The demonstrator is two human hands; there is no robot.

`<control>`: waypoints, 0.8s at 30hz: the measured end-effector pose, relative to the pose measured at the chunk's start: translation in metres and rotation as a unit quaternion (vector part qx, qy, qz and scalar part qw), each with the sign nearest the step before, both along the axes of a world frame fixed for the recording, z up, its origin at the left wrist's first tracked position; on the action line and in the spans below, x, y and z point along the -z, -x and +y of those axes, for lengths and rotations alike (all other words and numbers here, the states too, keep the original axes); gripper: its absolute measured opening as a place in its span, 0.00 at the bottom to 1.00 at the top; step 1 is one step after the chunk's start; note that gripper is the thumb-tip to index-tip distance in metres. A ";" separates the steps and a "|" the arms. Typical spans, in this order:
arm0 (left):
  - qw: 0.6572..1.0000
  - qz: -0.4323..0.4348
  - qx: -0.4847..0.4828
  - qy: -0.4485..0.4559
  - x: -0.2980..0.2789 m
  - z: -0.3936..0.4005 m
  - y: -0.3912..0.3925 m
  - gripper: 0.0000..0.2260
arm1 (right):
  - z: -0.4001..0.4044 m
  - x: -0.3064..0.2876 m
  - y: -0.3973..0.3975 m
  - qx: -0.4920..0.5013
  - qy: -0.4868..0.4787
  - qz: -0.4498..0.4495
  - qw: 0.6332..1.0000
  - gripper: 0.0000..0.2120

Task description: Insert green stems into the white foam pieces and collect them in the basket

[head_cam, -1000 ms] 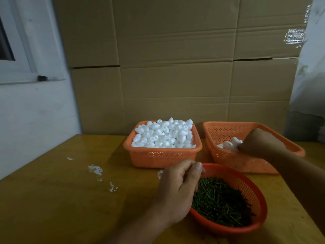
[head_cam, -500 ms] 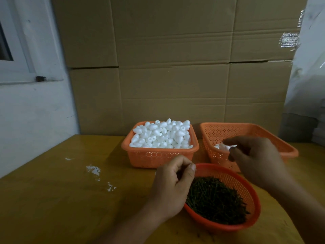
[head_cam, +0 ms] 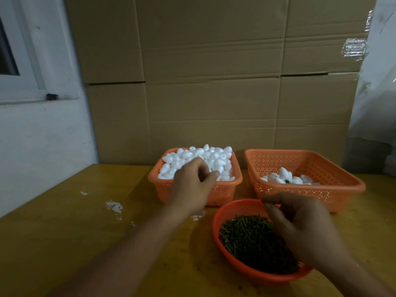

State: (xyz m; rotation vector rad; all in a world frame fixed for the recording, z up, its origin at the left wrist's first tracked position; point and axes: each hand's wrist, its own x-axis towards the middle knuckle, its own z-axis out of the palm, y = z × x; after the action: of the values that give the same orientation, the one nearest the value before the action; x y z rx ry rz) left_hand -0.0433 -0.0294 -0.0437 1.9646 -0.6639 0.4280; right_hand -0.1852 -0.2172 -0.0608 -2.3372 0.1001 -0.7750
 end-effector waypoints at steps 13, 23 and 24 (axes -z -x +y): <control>0.914 0.036 -0.133 -0.381 -0.034 -0.020 -0.105 0.12 | -0.002 0.004 -0.001 0.003 0.003 -0.014 1.000 0.07; 0.892 0.047 -0.129 -0.430 -0.029 -0.022 -0.115 0.07 | -0.002 0.003 0.000 0.001 0.014 -0.017 1.000 0.06; 0.894 0.041 -0.132 -0.426 -0.029 -0.021 -0.114 0.07 | -0.001 0.002 0.001 0.001 0.014 -0.018 1.000 0.06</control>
State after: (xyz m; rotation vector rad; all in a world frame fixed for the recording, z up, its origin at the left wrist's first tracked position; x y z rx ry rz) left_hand 0.0712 -0.0509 -0.0147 2.9145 -0.5765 0.2161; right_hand -0.1860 -0.2185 -0.0633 -2.3492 0.0758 -0.8243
